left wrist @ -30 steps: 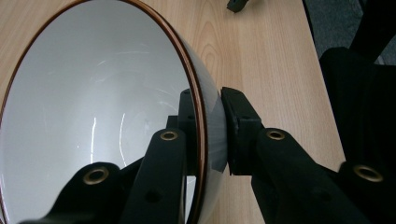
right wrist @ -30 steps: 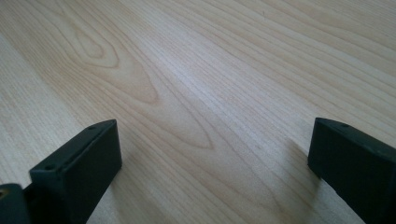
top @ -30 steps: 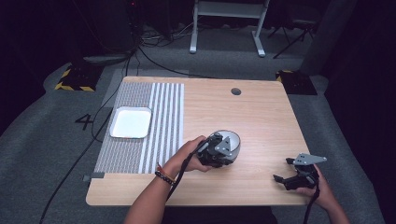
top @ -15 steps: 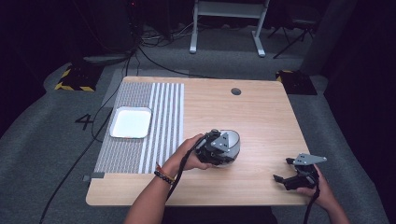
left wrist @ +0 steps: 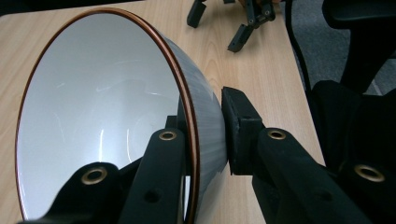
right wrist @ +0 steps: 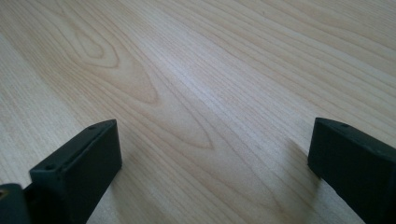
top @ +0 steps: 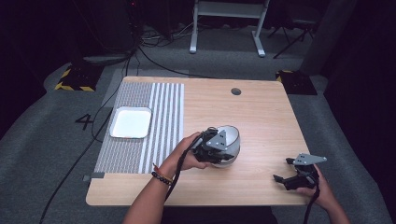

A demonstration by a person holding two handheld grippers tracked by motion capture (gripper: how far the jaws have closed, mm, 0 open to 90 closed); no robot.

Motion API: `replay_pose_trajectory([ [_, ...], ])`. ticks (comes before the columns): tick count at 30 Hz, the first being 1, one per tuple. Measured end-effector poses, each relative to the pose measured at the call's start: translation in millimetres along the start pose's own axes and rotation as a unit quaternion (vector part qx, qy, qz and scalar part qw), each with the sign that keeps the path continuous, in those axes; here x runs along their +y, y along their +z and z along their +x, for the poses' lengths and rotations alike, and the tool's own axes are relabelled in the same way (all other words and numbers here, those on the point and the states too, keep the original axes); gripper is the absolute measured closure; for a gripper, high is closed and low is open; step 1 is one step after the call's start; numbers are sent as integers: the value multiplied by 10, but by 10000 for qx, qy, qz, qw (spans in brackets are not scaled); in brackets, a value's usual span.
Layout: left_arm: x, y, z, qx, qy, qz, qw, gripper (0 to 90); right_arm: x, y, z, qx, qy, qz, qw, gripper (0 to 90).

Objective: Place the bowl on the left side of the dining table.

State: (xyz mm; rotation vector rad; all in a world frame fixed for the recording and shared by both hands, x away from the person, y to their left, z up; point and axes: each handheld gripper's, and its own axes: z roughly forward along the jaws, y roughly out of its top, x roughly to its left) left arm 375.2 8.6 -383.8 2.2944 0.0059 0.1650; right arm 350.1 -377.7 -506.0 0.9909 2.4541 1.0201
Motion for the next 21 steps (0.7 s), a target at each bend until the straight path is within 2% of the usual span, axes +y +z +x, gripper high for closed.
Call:
replay_pose_trajectory([
  [13, -57, -203, -3, 254, -51, -157, 9995, 780, 0, 0, 0, 0, 0, 0, 10000, 28],
  [15, -77, -244, -4, 285, -131, -193, 9993, 780, 0, 0, 0, 0, 1, 1, 10000, 28],
  [17, -93, -290, 2, 352, -96, -174, 9992, 780, 0, 0, 0, 0, 2, -1, 10000, 28],
  [18, -105, -297, 0, 351, -148, -241, 9990, 780, 0, 0, 0, -1, -1, 0, 10000, 28],
  [21, -140, -361, 13, 437, -187, -242, 9986, 780, 0, 0, 0, 0, 0, 0, 10000, 28],
])
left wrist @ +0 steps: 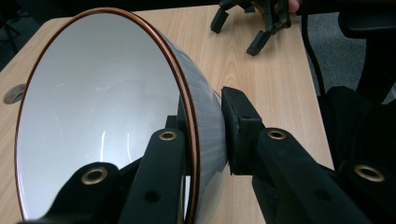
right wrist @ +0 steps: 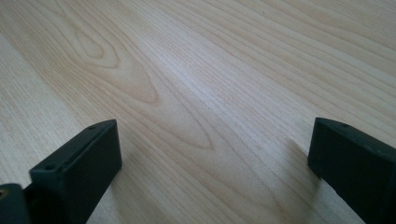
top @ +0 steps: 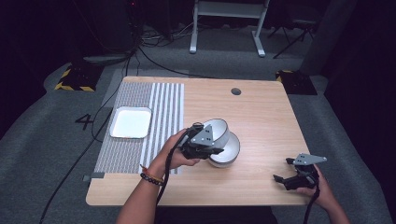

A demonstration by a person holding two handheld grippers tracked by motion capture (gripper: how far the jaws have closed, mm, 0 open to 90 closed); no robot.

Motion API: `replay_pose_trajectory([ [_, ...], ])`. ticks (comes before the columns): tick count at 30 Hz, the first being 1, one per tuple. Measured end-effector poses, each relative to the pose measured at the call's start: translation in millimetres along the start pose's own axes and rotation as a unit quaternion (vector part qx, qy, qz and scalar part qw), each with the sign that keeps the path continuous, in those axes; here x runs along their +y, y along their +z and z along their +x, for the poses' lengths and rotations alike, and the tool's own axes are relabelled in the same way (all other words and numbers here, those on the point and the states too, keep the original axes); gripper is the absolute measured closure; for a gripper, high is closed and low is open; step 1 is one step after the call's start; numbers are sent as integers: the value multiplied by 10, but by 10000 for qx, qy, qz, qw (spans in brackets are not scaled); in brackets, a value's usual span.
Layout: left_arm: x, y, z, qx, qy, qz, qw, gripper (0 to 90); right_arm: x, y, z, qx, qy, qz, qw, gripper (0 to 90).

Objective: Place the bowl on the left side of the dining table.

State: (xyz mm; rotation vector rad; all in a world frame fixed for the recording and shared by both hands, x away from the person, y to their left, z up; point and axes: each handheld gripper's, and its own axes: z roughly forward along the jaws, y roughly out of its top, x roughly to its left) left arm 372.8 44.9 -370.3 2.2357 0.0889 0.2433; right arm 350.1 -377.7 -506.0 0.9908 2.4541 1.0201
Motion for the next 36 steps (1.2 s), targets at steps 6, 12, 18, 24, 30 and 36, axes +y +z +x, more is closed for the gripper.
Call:
replay_pose_trajectory([
  [6, -81, -128, 58, 160, -93, 10, 9998, 781, 0, 0, 0, 0, -1, 0, 10000, 28],
  [12, -189, -253, 99, 336, -272, 3, 9991, 781, 0, 0, 0, 0, 0, 0, 10000, 28],
  [18, -300, -337, 155, 502, -438, 25, 9978, 781, 0, 0, 0, 0, 0, 0, 10000, 28],
  [24, -398, -401, 225, 628, -614, 52, 9961, 781, 0, 0, 0, 0, 1, 0, 10000, 28],
  [30, -508, -470, 291, 811, -803, 114, 9934, 781, 0, 0, 0, 0, 2, 1, 10000, 28],
  [36, -606, -544, 351, 990, -973, 179, 9902, 780, 0, 0, 0, -1, 2, 0, 10000, 28],
])
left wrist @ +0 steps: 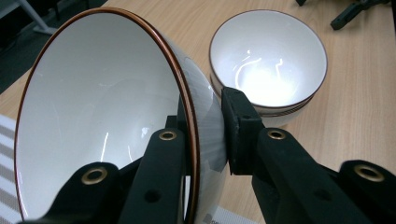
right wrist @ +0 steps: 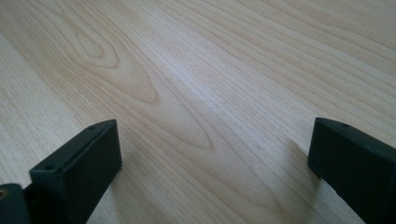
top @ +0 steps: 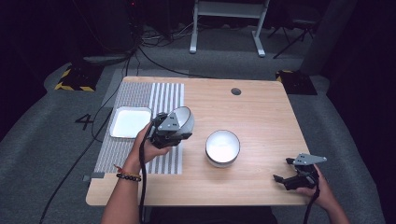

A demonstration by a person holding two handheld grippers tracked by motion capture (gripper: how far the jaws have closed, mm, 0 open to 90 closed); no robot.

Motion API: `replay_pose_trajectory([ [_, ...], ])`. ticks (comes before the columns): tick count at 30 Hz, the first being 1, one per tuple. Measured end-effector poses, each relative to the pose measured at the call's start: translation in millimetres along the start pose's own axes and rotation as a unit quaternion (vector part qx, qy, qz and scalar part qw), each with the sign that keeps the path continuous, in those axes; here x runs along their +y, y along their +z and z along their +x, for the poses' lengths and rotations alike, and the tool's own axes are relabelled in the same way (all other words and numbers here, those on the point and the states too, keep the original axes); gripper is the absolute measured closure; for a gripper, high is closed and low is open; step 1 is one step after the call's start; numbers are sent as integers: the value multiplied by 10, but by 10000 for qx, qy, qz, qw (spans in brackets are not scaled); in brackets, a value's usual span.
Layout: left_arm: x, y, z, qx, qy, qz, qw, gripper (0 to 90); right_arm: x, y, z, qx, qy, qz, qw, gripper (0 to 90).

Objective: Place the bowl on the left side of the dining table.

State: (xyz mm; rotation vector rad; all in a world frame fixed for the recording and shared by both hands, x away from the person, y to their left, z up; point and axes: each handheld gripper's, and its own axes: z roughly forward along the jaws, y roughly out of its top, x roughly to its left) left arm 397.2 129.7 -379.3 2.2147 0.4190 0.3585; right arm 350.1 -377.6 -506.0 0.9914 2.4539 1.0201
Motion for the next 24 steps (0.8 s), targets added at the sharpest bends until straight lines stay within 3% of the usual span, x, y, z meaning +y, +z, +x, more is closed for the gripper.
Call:
replay_pose_trajectory([
  [5, -63, -39, 67, 153, -78, 21, 9999, 780, 0, 0, 0, 1, -2, -1, 10000, 28],
  [6, -84, -44, 74, 156, -223, -31, 9996, 781, 0, 0, 0, 0, 0, 1, 10000, 28],
  [10, -138, -80, 143, 310, -290, 70, 9991, 781, 0, 0, 0, 1, 0, 1, 10000, 28],
  [12, -167, -82, 153, 332, -500, -27, 9982, 781, 0, 0, 0, 0, 0, 1, 10000, 28],
  [14, -195, -95, 188, 465, -493, 46, 9977, 781, 0, 0, 0, 0, -1, 1, 10000, 28],
  [17, -237, -107, 221, 563, -664, -10, 9962, 781, 0, 0, 0, 1, 0, 1, 10000, 28],
  [21, -277, -137, 292, 800, -598, 112, 9949, 781, 0, 0, 0, 2, -1, 0, 10000, 28],
  [24, -313, -153, 325, 824, -701, 144, 9940, 781, 0, 0, 0, 1, 0, 1, 10000, 28],
])
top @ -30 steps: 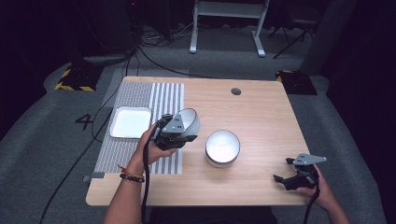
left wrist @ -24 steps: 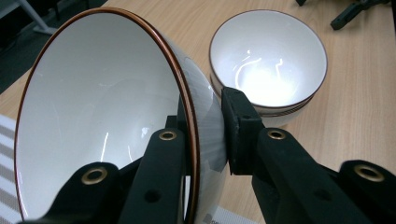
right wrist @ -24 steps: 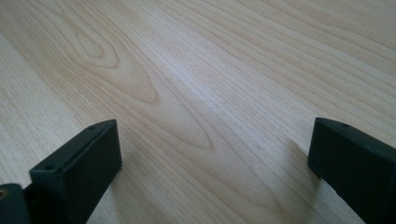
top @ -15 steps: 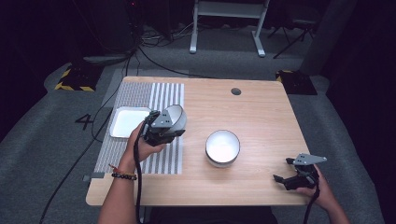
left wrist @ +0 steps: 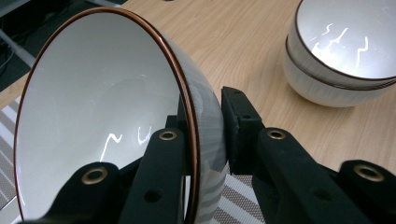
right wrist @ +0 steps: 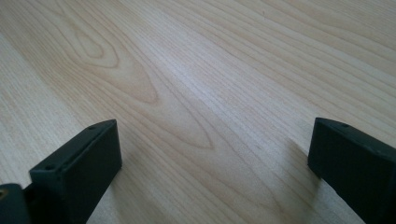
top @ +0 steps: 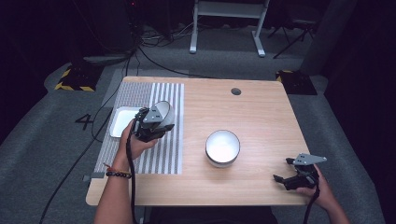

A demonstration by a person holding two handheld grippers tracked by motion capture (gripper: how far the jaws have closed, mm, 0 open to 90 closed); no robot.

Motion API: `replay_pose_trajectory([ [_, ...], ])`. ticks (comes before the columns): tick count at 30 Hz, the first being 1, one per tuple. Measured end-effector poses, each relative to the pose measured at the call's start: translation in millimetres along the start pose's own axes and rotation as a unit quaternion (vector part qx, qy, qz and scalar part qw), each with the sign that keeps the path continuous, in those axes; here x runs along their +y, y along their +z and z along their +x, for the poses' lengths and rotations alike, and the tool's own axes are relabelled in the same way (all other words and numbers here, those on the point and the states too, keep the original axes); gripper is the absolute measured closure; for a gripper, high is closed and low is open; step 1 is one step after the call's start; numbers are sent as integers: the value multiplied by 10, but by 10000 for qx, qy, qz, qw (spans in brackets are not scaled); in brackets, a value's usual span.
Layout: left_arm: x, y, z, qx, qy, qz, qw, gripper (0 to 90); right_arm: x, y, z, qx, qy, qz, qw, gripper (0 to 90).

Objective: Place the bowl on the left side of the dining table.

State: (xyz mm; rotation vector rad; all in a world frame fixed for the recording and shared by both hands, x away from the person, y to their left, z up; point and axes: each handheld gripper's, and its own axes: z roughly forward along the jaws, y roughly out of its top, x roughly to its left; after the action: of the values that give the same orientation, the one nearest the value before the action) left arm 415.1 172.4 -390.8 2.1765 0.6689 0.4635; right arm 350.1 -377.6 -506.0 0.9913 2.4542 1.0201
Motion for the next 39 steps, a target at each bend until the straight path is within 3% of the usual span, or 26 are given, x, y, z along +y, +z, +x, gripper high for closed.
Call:
replay_pose_trajectory([
  [2, -15, -10, 34, 124, 14, 33, 9999, 781, 0, 0, 0, 0, -1, -1, 10000, 28],
  [7, -78, -41, 128, 130, -174, 67, 9997, 781, 0, 0, 0, -1, 0, 1, 10000, 28],
  [11, -125, -68, 213, 258, -189, 164, 9994, 781, 0, 0, 0, -1, 0, 0, 10000, 28],
  [15, -186, -96, 290, 343, -327, 197, 9987, 781, 0, 0, 0, 0, 0, 0, 10000, 28],
  [19, -246, -131, 363, 447, -469, 255, 9976, 781, 0, 0, 0, 1, -1, -1, 10000, 28],
  [21, -268, -141, 401, 569, -442, 326, 9969, 781, 0, 0, 0, 0, 1, 0, 10000, 28],
  [25, -330, -160, 472, 595, -635, 333, 9956, 781, 0, 0, 0, 1, 0, -1, 10000, 28],
  [39, -540, -147, 676, 834, -901, 458, 9914, 781, 0, 0, 0, -2, 0, 0, 10000, 28],
])
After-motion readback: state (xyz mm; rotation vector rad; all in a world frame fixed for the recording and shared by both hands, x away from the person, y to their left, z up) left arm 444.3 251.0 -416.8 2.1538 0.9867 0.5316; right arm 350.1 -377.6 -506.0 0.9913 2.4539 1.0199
